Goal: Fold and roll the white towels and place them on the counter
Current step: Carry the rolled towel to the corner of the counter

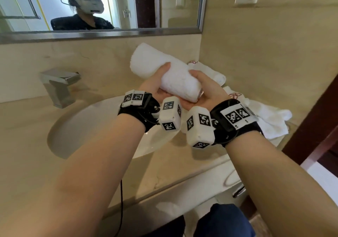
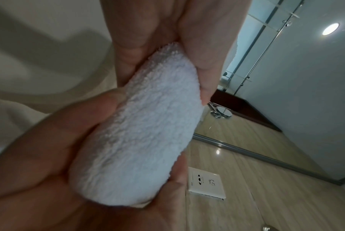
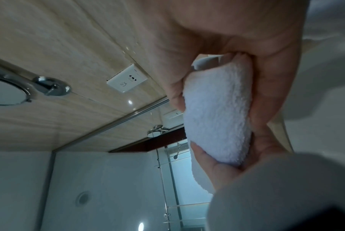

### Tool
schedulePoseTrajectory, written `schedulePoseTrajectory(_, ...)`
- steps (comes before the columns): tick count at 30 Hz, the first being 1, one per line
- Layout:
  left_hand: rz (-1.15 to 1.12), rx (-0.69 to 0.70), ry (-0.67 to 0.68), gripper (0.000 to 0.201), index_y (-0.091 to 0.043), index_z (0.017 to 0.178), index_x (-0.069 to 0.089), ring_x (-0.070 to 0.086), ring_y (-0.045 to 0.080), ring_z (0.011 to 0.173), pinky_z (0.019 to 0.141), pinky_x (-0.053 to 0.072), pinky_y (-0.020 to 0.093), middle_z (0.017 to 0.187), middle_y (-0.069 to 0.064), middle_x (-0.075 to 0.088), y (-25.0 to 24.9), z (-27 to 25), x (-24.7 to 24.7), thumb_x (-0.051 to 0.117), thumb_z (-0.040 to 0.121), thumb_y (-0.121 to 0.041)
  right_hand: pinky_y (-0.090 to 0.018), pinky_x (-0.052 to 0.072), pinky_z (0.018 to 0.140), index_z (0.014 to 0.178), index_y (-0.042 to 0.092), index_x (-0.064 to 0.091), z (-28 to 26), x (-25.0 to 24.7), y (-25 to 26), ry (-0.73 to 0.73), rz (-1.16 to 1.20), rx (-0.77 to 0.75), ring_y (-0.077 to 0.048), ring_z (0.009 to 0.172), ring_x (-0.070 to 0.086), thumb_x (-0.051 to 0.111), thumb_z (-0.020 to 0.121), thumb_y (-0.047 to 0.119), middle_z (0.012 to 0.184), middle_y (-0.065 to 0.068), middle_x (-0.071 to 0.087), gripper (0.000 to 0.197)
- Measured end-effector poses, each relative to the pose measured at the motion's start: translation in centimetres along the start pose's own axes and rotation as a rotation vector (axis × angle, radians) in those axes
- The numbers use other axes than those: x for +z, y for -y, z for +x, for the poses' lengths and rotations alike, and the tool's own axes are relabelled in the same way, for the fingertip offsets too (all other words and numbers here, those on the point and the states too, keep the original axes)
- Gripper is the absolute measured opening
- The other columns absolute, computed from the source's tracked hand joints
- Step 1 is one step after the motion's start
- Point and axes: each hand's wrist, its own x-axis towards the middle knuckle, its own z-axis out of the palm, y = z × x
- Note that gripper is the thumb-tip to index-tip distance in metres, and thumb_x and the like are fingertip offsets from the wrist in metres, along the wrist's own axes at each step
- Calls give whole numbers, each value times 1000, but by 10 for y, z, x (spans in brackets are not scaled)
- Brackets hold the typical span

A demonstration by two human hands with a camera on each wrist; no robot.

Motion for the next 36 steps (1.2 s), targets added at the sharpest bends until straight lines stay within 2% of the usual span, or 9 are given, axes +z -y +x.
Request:
schedulePoseTrajectory(5,78,-38,14,37,-2,98,55,64,26,74,64,54,34,71,15,69,-14,39,14,56,93,-39,-42,58,65,121,8,52,28,-2,23,-67,-57,5,-33,78,65,73,78,30,102,-18,64,52)
schedulePoseTrajectory(12,70,-114,17,60,-1,133,42,58,34,112,103,43,46,120,20,58,-28,108,28,59,91,-39,-40,56,66,126,8,47,80,0,57,-126,-140,-29,-32,70,61,66,84,31,98,-16,61,52)
schedulePoseTrajectory(15,123,-123,-1,60,-1,130,44,59,33,112,98,48,45,120,23,59,-30,143,31,62,88,-41,-42,54,77,115,6,50,98,-5,69,-141,-124,-12,-32,72,60,67,85,29,94,-17,61,42)
schedulePoseTrajectory(19,292,-60,-130,62,-7,120,48,64,23,94,78,56,36,108,11,64,-35,187,38,77,74,-38,-37,54,42,125,6,48,118,-13,82,-213,-119,-3,-34,74,60,70,81,25,121,-16,56,53)
schedulePoseTrajectory(24,255,-22,-144,64,-10,118,52,65,22,97,85,56,37,111,9,65,-35,236,40,80,69,-41,-31,51,39,115,8,51,142,-26,99,-243,-153,-33,-33,73,58,67,83,20,100,-15,58,38)
schedulePoseTrajectory(27,263,-40,-178,50,-10,103,56,65,22,87,88,54,37,98,8,66,-36,259,38,73,75,-47,-31,53,42,101,6,55,158,-34,101,-255,-172,-7,-30,69,60,68,82,19,87,-13,60,27)
schedulePoseTrajectory(31,359,-93,-225,71,-14,123,49,63,27,105,94,51,43,117,9,61,-30,288,19,72,70,-56,-32,56,57,117,9,60,183,-42,91,-274,-217,88,-27,78,66,70,80,23,100,-8,67,41)
schedulePoseTrajectory(34,380,-149,-241,98,-14,127,45,65,30,96,91,51,46,110,11,62,-21,312,9,79,47,-60,-41,53,81,120,8,55,195,-46,88,-288,-216,129,-30,98,63,69,81,25,115,-9,63,45)
schedulePoseTrajectory(36,414,-141,-257,121,-19,133,42,67,31,90,86,52,49,110,11,63,-16,340,1,79,27,-62,-43,52,72,115,8,53,199,-46,91,-258,-205,143,-31,91,62,67,84,23,111,-12,61,37)
